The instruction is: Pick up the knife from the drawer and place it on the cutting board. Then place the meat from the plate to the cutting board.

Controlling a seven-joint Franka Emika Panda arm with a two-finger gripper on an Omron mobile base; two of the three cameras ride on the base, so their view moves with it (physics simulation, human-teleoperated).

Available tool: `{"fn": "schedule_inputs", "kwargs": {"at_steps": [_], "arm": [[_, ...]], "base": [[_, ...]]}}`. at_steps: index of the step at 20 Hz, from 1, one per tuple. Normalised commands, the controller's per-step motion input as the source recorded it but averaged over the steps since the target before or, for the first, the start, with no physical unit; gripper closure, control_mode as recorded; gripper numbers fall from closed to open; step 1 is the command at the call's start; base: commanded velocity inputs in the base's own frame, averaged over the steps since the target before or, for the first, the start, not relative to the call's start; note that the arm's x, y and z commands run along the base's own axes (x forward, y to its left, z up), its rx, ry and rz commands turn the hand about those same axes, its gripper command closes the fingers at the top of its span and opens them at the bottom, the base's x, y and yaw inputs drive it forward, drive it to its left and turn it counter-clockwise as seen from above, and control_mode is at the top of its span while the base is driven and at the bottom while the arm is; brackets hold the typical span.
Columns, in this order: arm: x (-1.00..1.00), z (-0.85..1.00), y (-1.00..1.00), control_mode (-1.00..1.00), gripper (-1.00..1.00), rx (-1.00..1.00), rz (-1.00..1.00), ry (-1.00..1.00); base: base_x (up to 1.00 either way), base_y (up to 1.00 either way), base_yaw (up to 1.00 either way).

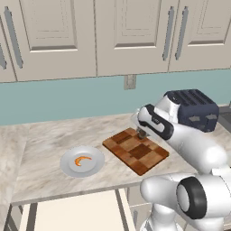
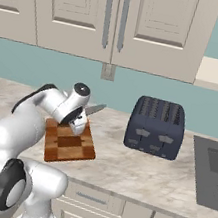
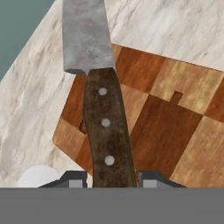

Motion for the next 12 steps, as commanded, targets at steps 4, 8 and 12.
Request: {"fn": "schedule_inputs", "kwargs": {"at_steps": [4,8,12], "arm": [[0.13,-0.19,0.18,-1.0,1.0,-0.04,0.0,0.05],[0.21,-0.23,0.25,-1.0,1.0,-0.06,0.0,0.1],[0.22,-0.21,0.23,-1.0,1.0,-0.05,0.0,0.07]], "base": [[0.0,0.0,0.0],[0.0,0.0,0.0],[0.0,0.0,0.0]]}}
